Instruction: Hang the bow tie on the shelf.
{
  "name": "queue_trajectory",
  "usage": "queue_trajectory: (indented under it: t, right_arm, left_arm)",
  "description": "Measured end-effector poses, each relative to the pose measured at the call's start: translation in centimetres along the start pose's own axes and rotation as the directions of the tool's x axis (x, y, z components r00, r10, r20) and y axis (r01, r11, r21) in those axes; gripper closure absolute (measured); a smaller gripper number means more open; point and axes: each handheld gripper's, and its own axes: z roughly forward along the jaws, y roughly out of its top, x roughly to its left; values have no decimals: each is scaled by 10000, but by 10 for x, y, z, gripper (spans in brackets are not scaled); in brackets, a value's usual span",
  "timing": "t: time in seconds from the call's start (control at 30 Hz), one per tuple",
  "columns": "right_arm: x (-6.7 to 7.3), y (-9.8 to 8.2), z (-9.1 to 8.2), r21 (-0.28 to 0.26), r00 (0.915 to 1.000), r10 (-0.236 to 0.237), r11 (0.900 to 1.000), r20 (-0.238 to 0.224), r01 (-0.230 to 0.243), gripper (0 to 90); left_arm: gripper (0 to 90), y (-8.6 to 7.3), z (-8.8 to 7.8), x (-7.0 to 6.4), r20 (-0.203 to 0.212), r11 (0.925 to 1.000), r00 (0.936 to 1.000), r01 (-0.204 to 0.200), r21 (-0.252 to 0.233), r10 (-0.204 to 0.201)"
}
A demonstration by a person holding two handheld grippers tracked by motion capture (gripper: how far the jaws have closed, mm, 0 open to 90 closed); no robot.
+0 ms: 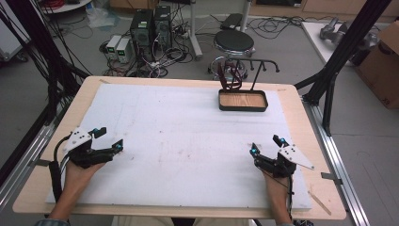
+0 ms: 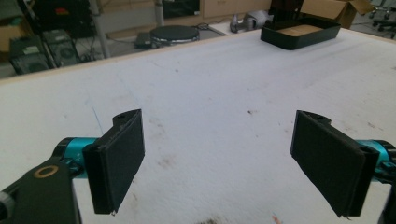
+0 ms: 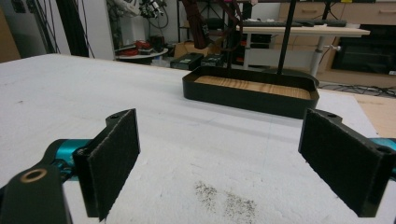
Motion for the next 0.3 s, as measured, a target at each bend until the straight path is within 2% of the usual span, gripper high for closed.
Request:
queue_trajectory:
  t: [0.1,0.3]
  right_arm:
    - [0,0,0,3,10000,-11,10000,0,11,118]
    - [0,0,0,-2,10000,22,10000,-25,-22,118]
  left_arm:
    - [160,-5,3,2,-46,9989,9996,282,370,-280]
    - [160,-13,9,2,-110,9965,9996,287,791,-279]
